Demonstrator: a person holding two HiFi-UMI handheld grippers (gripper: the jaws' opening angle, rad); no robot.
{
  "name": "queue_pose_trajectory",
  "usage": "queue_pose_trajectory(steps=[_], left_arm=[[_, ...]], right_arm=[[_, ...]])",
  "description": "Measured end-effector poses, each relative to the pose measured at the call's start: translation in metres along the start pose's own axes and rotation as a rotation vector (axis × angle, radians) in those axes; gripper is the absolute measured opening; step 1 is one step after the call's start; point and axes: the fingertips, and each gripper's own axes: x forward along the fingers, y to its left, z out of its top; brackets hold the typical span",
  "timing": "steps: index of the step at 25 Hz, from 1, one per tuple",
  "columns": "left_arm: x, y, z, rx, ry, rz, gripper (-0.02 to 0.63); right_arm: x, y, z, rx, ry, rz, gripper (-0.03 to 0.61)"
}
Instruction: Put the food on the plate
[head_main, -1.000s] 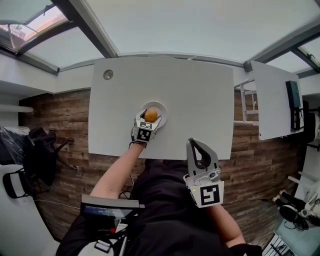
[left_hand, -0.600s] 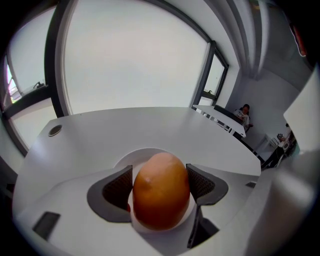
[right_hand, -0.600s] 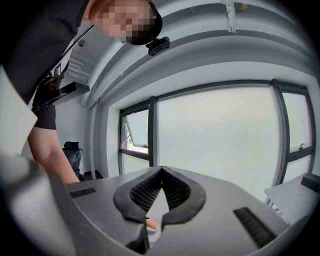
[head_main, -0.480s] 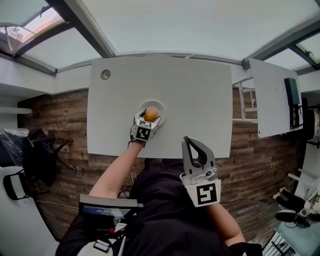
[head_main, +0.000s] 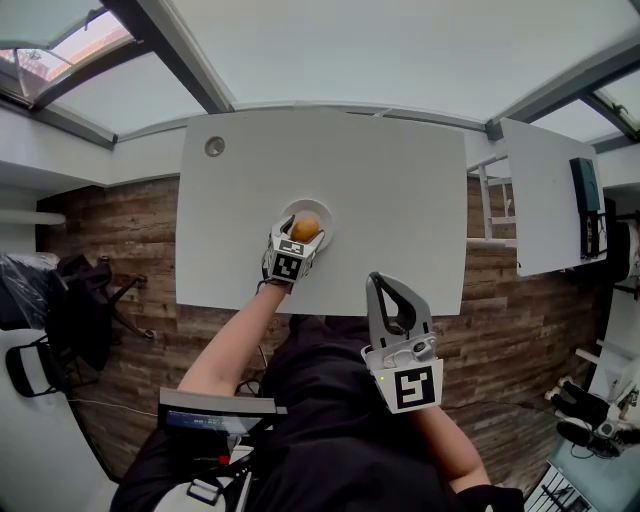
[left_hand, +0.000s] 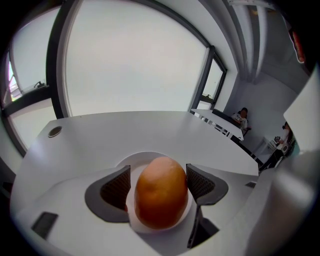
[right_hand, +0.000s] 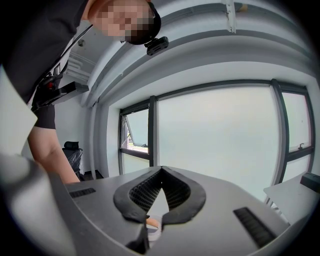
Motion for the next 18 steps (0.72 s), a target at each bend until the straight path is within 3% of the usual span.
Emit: queue_pose_trajectory(steps=[6, 10, 18], left_arm=[[0.002, -0.004, 0.004, 0.034, -0.028, -0.025, 0.337], [0.003, -0.004, -0.002, 0.023, -0.006, -0.016, 0.337], [-0.008, -0.002, 0.002, 0.043, -0.050, 0.021, 0.337]], right_arm=[[-0.001, 0.001, 0.001, 0.000, -0.002, -0.004, -0.003], [-0.002, 0.001, 0.000, 0.003, 0.001, -0.005, -0.003], [-0.008, 0.010, -0.002, 0.000, 0.002, 0.016, -0.003]])
